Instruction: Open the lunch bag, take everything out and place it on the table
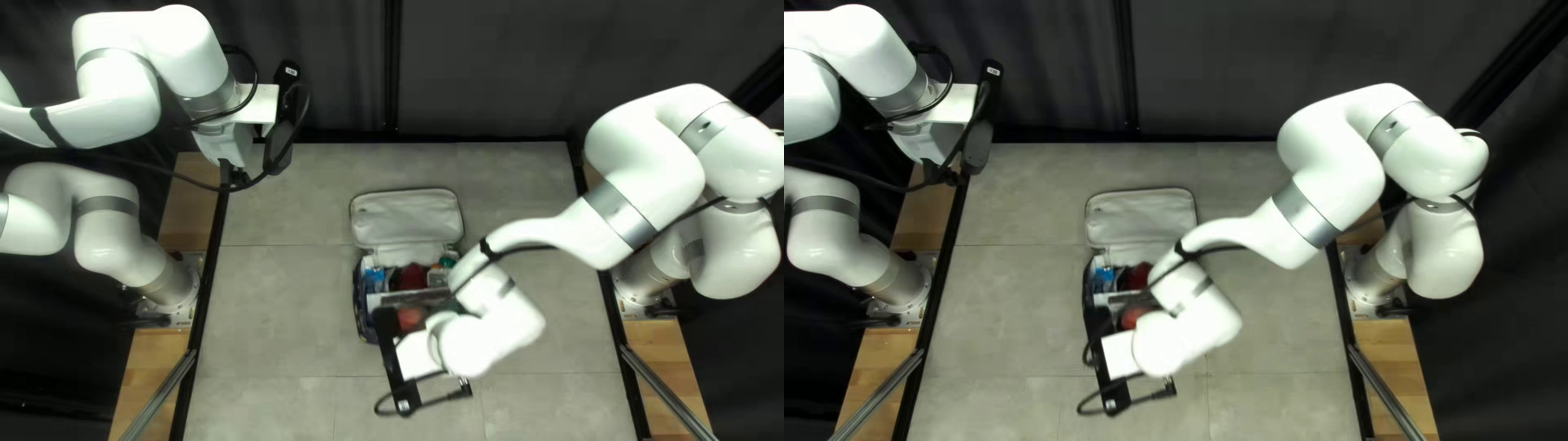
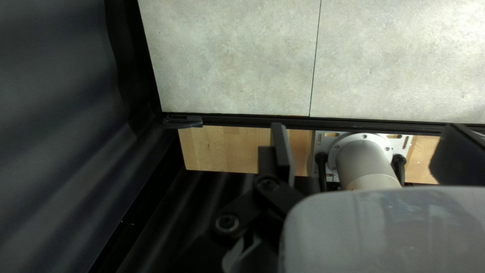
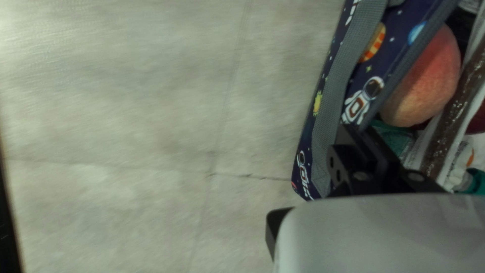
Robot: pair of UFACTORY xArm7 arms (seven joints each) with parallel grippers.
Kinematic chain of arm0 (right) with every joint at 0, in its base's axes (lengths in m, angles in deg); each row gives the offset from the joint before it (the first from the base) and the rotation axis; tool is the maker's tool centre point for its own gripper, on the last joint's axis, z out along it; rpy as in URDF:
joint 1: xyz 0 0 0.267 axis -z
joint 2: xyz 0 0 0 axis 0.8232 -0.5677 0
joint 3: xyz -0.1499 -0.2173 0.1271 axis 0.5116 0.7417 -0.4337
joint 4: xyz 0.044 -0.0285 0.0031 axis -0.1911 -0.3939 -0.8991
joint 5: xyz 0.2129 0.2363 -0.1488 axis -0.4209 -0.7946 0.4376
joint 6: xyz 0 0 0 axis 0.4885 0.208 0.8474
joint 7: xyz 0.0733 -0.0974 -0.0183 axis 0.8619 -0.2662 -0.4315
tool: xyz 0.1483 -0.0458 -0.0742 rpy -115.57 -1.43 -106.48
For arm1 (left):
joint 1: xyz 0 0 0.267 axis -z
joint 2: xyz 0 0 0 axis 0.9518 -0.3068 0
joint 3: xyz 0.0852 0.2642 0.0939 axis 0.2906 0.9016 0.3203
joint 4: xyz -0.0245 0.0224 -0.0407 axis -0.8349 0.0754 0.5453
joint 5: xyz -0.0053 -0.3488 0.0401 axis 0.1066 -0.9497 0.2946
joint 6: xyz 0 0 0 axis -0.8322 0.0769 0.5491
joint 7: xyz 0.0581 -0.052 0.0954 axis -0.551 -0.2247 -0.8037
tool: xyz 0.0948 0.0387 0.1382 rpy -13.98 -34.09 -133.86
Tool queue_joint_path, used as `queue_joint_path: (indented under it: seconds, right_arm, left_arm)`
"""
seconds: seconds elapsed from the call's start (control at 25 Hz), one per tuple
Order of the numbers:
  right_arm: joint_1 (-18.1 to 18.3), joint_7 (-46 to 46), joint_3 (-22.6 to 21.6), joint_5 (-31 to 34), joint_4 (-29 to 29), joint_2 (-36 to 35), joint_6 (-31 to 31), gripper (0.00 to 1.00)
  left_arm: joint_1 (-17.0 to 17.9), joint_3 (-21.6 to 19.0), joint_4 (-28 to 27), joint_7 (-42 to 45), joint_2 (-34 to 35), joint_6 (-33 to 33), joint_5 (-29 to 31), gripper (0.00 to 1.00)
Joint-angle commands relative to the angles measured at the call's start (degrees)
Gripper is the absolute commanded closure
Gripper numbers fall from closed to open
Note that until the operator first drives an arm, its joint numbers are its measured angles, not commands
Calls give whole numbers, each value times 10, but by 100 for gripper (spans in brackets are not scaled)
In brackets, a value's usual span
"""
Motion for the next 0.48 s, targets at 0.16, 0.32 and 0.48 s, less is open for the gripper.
queue_joint_path:
  seconds: [0.16, 0.32, 0.48]
  right_arm:
    - [-45, 26, 6, 25, 54, -47, 29, 100]
    - [-54, 28, 6, 30, 67, -60, 31, 100]
    - [-60, 25, 5, 32, 76, -71, 31, 100]
  left_arm:
    - [0, 0, 0, 0, 0, 0, 0, 0]
    - [0, 0, 0, 0, 0, 0, 0, 0]
    - [0, 0, 0, 0, 0, 0, 0, 0]
